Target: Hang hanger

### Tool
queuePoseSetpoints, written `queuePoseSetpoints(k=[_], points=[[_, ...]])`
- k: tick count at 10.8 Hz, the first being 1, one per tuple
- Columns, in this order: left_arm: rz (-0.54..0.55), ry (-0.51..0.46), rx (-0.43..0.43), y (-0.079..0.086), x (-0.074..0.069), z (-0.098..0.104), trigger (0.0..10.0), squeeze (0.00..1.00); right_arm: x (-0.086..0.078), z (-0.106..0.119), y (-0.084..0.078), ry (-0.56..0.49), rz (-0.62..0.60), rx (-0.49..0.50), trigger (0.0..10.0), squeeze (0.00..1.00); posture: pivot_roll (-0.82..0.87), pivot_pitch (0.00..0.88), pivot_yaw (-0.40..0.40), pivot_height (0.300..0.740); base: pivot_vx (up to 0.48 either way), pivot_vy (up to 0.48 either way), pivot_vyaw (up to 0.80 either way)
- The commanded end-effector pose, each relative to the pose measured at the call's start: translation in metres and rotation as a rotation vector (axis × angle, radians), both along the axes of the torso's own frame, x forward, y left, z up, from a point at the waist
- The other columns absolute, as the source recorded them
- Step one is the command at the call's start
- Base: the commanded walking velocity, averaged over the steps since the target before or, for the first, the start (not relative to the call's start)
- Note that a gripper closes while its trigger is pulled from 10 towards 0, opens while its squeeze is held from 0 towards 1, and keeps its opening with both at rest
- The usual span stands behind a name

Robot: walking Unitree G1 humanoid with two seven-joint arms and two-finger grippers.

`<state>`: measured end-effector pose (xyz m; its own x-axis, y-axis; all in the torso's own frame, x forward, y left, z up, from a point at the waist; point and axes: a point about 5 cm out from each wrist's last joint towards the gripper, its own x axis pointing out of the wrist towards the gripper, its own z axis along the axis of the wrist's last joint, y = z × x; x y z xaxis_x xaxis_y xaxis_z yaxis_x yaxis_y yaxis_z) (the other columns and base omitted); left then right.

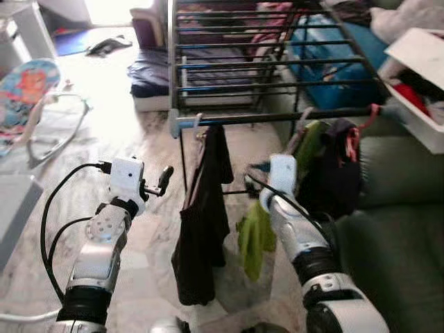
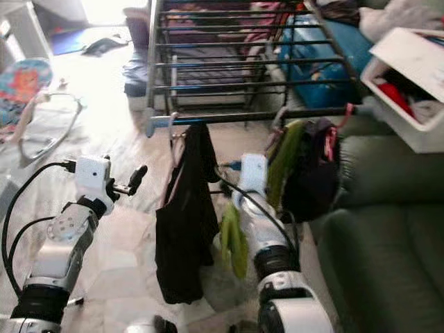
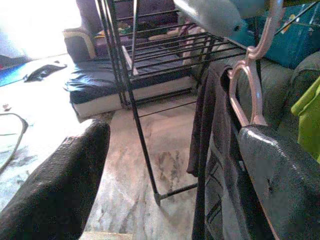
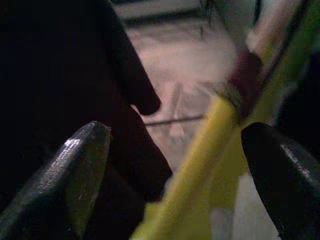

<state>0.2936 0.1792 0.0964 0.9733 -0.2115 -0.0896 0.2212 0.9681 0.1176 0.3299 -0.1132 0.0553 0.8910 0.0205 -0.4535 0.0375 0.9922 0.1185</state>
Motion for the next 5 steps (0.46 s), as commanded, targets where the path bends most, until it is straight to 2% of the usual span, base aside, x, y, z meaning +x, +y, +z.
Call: queuePoseSetpoints(k=[1,3,4,5], points=[[-0.004,0.004,0.01,0.001,-0.002,0.001,10.0,0.0,0.001,-0.003,-0.008,0.028,-0.037,-0.01,10.0,0.0,0.01,0.0,-0.013,0.74,0.0,0.0,0.0],[-0.012,0.011,0.008,-0.001,-0.002,0.0,10.0,0.0,-0.002,-0.008,-0.032,0.048,-0.131,-0.071,10.0,0.0,0.0,0.0,-0.01,0.74,0.0,0.0,0.0],[-0.019,0.012,0.001,-0.003,0.0,0.001,10.0,0.0,-0.001,-0.003,-0.047,0.011,-0.182,-0.128,10.0,0.0,-0.01,0.0,-0.007,0.74,0.0,0.0,0.0],[-0.032,0.015,-0.012,-0.005,0.0,0.001,10.0,0.0,-0.001,-0.002,-0.055,-0.011,-0.191,-0.2,10.0,0.0,-0.01,0.0,-0.004,0.74,0.0,0.0,0.0]])
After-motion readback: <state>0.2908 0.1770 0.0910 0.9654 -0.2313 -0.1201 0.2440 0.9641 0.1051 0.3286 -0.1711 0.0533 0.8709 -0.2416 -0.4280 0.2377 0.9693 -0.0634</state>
